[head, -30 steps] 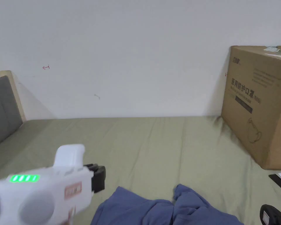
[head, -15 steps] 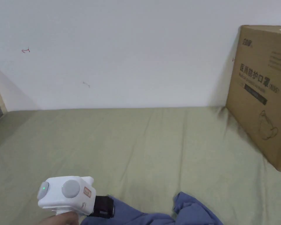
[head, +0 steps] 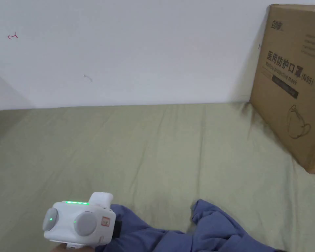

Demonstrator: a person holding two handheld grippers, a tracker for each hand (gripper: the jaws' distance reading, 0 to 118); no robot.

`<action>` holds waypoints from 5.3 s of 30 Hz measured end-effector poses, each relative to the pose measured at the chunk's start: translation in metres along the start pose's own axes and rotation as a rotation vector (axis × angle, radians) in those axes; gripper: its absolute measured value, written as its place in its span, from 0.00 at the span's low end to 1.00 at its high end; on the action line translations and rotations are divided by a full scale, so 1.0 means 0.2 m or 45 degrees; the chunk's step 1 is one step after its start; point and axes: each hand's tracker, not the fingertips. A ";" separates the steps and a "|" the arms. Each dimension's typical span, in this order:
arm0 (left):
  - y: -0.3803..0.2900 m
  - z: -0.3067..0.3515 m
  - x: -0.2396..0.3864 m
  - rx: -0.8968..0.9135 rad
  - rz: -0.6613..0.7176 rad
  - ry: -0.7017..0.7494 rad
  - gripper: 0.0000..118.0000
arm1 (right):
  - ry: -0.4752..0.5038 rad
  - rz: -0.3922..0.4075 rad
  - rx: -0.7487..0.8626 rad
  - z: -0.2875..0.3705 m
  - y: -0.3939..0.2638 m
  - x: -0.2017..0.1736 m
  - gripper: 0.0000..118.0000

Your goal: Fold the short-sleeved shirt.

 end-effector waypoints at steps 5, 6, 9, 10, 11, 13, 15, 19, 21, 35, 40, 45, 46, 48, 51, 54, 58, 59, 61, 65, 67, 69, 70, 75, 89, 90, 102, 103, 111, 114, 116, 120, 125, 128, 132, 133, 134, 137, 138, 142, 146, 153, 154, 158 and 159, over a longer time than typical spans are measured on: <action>-0.01 0.06 -0.03 -0.004 -0.013 -0.013 0.01 | 0.161 -0.075 -0.351 -0.51 0.31 0.14 0.00; -0.02 0.08 -0.03 -0.005 -0.015 -0.011 0.01 | 0.185 -0.113 -0.452 -0.66 0.36 0.16 0.00; -0.04 0.09 -0.05 -0.011 -0.024 -0.025 0.01 | 0.209 -0.116 -0.785 -1.05 0.38 0.19 0.59; -0.05 0.09 -0.05 -0.013 -0.031 -0.031 0.01 | 0.119 -0.120 -0.868 -1.15 0.34 0.19 0.98; -0.07 0.09 -0.06 -0.013 -0.038 -0.026 0.01 | 0.043 -0.125 -0.935 -1.25 0.30 0.19 0.97; -0.08 0.10 -0.07 -0.019 -0.040 -0.013 0.01 | 0.012 -0.161 -0.918 -1.39 0.23 0.22 0.92; -0.10 0.09 -0.09 -0.039 -0.019 -0.009 0.01 | -0.105 -0.152 -0.996 -1.49 0.15 0.23 0.92; -0.13 0.06 -0.13 -0.071 0.004 0.003 0.01 | -0.135 -0.076 -1.037 -1.53 0.10 0.21 0.85; -0.14 0.05 -0.15 -0.094 0.027 0.012 0.01 | -0.150 -0.055 -1.011 -1.48 0.12 0.21 0.58; -0.17 0.89 -0.23 0.295 0.150 -0.058 0.01 | 0.100 -0.420 -0.350 -0.32 0.63 0.40 0.06; -0.15 1.47 -0.21 0.500 0.164 -0.132 0.01 | 0.136 -0.237 -0.223 0.12 0.89 0.36 0.06; -0.08 1.91 -0.08 0.666 0.078 -0.141 0.01 | 0.189 -0.173 -0.054 0.45 1.18 0.22 0.06; -0.06 2.00 -0.05 0.700 0.056 -0.130 0.01 | 0.198 -0.153 -0.026 0.49 1.25 0.21 0.06; -0.01 2.13 0.00 0.759 0.022 -0.111 0.01 | 0.198 -0.085 0.026 0.58 1.37 0.15 0.06; 0.08 2.28 0.05 0.826 0.017 -0.105 0.01 | 0.158 0.019 0.100 0.67 1.55 0.10 0.06; 0.19 2.39 0.08 0.885 0.012 -0.088 0.01 | 0.129 0.069 0.148 0.70 1.73 0.08 0.06; 0.35 2.43 0.10 0.937 0.013 -0.063 0.01 | 0.013 0.129 0.186 0.64 1.95 0.03 0.06; 0.39 2.42 0.10 0.949 0.019 -0.059 0.01 | 0.011 0.118 0.202 0.61 2.00 0.02 0.06; 0.48 2.40 0.10 0.972 0.040 -0.054 0.01 | -0.008 0.109 0.234 0.55 2.09 0.00 0.06; 0.66 2.30 0.08 0.995 0.099 -0.050 0.01 | -0.091 0.127 0.275 0.39 2.23 -0.02 0.06; 0.74 2.23 0.07 1.004 0.126 -0.047 0.01 | -0.115 0.149 0.294 0.31 2.29 -0.03 0.06; 0.82 2.17 0.06 1.003 0.132 -0.033 0.01 | -0.144 0.183 0.308 0.23 2.31 -0.04 0.06; 0.85 2.13 0.05 1.008 0.132 -0.021 0.01 | -0.162 0.199 0.314 0.19 2.32 -0.04 0.06; 0.96 1.92 0.02 1.004 0.126 -0.007 0.01 | -0.212 0.220 0.324 -0.02 2.28 -0.02 0.06; 0.07 0.67 0.03 0.182 0.164 -0.127 0.01 | -0.044 0.145 -0.346 -0.58 0.71 0.28 0.06; -0.06 0.62 0.05 0.105 0.135 -0.148 0.01 | -0.004 0.150 -0.419 -0.54 0.55 0.32 0.06; -0.95 0.96 0.03 -0.185 0.082 -0.325 0.01 | 0.031 -0.142 -0.584 0.47 -0.21 0.50 0.06; -0.97 0.99 0.03 -0.178 0.101 -0.322 0.01 | 0.026 -0.146 -0.583 0.51 -0.21 0.50 0.06; -0.97 0.86 0.02 -0.176 0.286 -0.265 0.04 | -0.073 -0.134 -0.700 0.29 -0.32 0.50 0.10; -0.92 0.79 0.03 -0.097 0.351 -0.190 0.52 | -0.192 -0.217 -0.715 0.12 -0.35 0.54 0.54; -0.91 0.81 0.02 -0.022 0.371 -0.123 1.00 | -0.228 -0.268 -0.713 0.09 -0.33 0.56 0.98; -0.91 1.03 0.02 0.247 0.390 -0.111 0.99 | -0.189 -0.271 -0.461 0.25 -0.21 0.53 0.99; -0.99 1.28 0.10 0.454 0.403 -0.094 1.00 | -0.059 -0.319 -0.188 0.56 -0.06 0.36 0.99; -1.10 1.39 0.15 0.620 0.419 -0.200 0.81 | 0.078 -0.286 0.047 0.74 -0.02 0.20 0.72; -1.13 1.46 0.22 0.682 0.346 -0.038 0.00 | 0.071 -0.107 0.153 0.78 0.01 0.03 0.00; -1.10 1.46 0.20 0.683 0.338 -0.078 0.00 | 0.108 -0.112 0.156 0.77 0.03 0.01 0.00; -1.06 1.46 0.18 0.685 0.323 -0.102 0.00 | 0.130 -0.127 0.146 0.75 0.04 0.01 0.00; -0.78 1.38 0.04 0.615 0.324 -0.039 0.00 | 0.134 -0.143 0.085 0.68 0.09 -0.01 0.00; -0.65 1.31 -0.03 0.511 0.346 -0.028 0.00 | 0.131 -0.141 0.083 0.65 0.09 -0.01 0.00; -0.22 0.87 -0.30 0.033 0.402 -0.072 0.00 | 0.106 -0.038 0.008 0.53 0.10 -0.01 0.00; -0.01 0.44 -0.47 -0.071 0.421 -0.023 0.52 | 0.123 -0.016 -0.058 0.39 0.06 0.03 0.00; 0.06 0.00 -0.58 -0.123 0.348 0.127 0.97 | 0.144 -0.059 -0.185 0.16 0.03 0.08 0.00; 0.05 -0.05 -0.58 -0.177 0.329 0.123 0.97 | 0.144 -0.057 -0.194 0.14 0.02 0.09 0.00; 0.02 -0.17 -0.49 -0.260 0.177 0.213 0.96 | 0.152 -0.065 -0.238 0.08 -0.01 0.11 0.00; 0.00 -0.15 -0.45 -0.232 0.138 0.243 0.94 | 0.153 -0.071 -0.246 0.07 -0.02 0.11 0.00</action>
